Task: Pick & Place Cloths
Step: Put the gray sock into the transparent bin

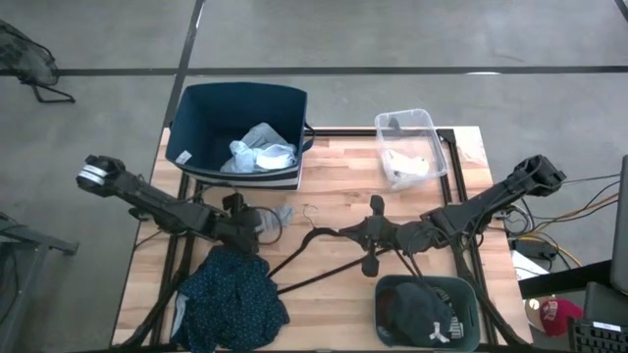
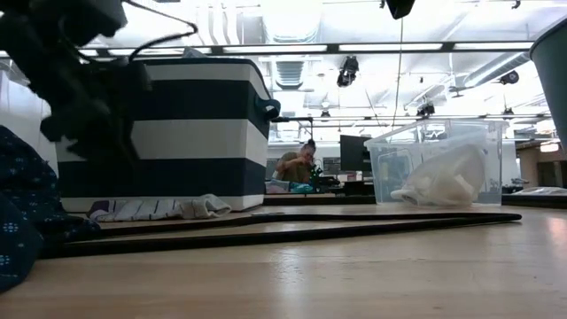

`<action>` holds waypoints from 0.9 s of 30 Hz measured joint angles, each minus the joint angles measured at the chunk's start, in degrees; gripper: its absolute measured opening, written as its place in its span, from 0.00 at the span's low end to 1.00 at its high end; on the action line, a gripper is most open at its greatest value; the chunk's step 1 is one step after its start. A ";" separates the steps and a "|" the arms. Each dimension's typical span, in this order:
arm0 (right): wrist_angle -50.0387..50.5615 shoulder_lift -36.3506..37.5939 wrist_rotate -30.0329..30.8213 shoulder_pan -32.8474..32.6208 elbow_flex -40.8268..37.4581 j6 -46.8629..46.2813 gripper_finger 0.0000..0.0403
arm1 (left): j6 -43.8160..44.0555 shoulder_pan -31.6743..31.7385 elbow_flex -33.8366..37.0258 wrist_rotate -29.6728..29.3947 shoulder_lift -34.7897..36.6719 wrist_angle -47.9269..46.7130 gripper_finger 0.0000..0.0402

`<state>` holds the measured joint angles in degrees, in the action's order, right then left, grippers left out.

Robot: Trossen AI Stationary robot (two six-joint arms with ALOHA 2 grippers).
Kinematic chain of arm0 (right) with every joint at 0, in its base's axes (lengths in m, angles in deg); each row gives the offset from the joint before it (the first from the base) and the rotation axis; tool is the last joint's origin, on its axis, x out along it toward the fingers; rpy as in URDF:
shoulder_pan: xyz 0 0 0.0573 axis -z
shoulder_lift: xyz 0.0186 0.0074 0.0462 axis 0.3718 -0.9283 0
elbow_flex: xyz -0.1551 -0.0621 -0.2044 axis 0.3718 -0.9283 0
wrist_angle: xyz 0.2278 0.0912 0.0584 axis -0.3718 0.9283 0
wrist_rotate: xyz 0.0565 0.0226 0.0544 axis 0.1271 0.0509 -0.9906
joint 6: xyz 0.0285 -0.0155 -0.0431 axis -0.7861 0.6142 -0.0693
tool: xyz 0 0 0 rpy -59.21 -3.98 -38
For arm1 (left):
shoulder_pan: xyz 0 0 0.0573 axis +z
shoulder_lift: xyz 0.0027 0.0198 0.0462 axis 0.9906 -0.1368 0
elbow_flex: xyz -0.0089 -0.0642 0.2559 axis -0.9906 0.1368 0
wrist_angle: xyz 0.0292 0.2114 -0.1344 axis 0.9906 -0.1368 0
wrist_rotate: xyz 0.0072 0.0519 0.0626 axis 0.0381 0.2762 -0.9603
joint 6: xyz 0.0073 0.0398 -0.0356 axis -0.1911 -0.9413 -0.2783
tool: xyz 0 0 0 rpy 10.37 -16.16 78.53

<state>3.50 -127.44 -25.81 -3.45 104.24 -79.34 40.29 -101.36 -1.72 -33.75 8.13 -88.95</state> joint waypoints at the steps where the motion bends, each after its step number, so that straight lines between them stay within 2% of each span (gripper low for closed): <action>1: -0.03 0.02 0.02 0.00 0.00 0.00 0.02 | 0.56 -0.01 0.15 -0.03 -0.80 0.23 0.64; 17: -0.14 0.00 0.04 0.00 0.00 0.22 0.02 | 2.13 0.07 2.68 -3.65 -12.35 4.72 0.59; 22: -0.18 0.00 0.06 0.00 0.00 0.24 0.02 | 0.91 0.11 2.73 -1.74 -13.11 6.83 0.47; 27: -0.18 0.00 0.07 0.02 0.00 0.24 0.02 | -0.41 0.11 2.75 -0.42 -12.89 7.36 0.25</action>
<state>3.32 -127.45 -25.74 -3.43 104.24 -79.10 39.88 -101.25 1.03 -34.17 -4.76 -81.59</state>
